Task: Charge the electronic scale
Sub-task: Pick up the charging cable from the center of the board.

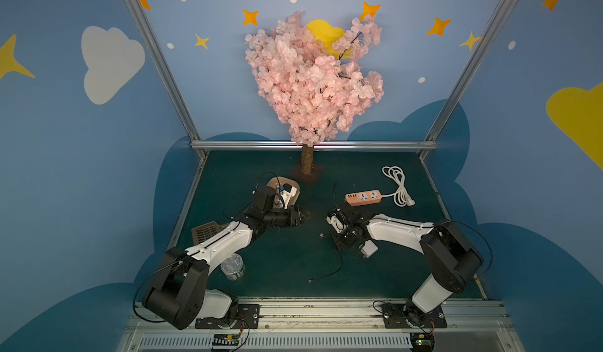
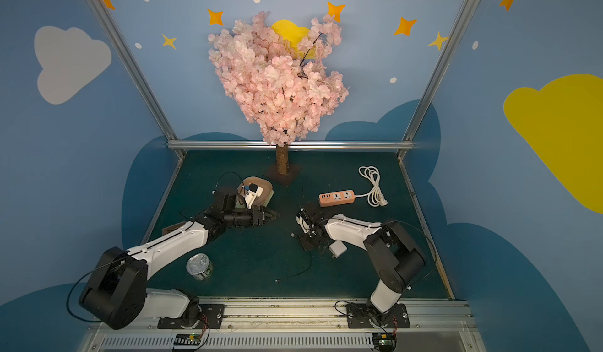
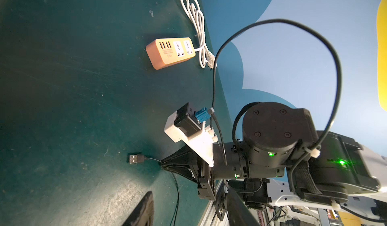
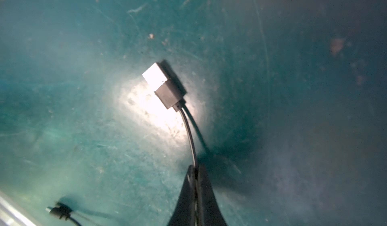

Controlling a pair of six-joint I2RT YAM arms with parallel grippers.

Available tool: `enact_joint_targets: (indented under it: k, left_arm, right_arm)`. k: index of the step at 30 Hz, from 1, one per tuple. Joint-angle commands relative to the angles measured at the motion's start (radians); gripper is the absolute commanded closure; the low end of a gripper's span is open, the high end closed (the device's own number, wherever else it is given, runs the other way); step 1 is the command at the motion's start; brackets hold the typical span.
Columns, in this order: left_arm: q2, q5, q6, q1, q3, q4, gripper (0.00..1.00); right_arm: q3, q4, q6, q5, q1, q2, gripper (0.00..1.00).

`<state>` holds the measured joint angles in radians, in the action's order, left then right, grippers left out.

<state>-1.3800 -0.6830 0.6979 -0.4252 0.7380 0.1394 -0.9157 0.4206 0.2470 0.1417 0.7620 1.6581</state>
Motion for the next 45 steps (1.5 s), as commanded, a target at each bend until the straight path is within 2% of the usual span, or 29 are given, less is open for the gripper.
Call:
enact_joint_targets:
  k: [1,7,11,15,20,27,34,38,45]
  left_arm:
    - [0.002,-0.074,0.057,0.006,-0.014,0.069,0.43]
    - [0.026,-0.143,0.114,0.004,-0.009,0.096,0.39]
    - [0.036,-0.197,0.158,0.003,0.0,0.126,0.37]
    - [0.04,-0.264,0.215,-0.011,0.008,0.192,0.43]
    - [0.037,-0.294,0.208,-0.021,0.022,0.19,0.51]
    - [0.013,-0.276,0.196,-0.032,0.018,0.178,0.52]
    - [0.045,-0.209,0.134,-0.032,0.025,0.094,0.43]
    - [0.067,-0.156,0.104,-0.027,0.022,0.052,0.42]
    - [0.033,-0.174,0.105,-0.064,0.031,0.083,0.42]
  right_arm:
    - [0.009,-0.045,0.01,0.075,0.005,-0.122,1.0]
    - [0.083,-0.157,0.032,0.163,0.005,-0.344,1.0]
    - [0.129,-0.202,0.028,0.199,0.002,-0.432,1.0]
    - [0.15,-0.207,0.034,0.202,0.002,-0.481,1.0]
    - [0.162,-0.215,0.061,0.197,-0.001,-0.52,1.0]
    - [0.17,-0.21,0.061,0.197,0.0,-0.556,1.0]
    - [0.185,-0.21,0.067,0.172,0.0,-0.587,1.0]
    - [0.197,-0.209,0.074,0.157,-0.001,-0.61,1.0]
    - [0.221,-0.242,0.101,0.146,-0.001,-0.633,1.0]
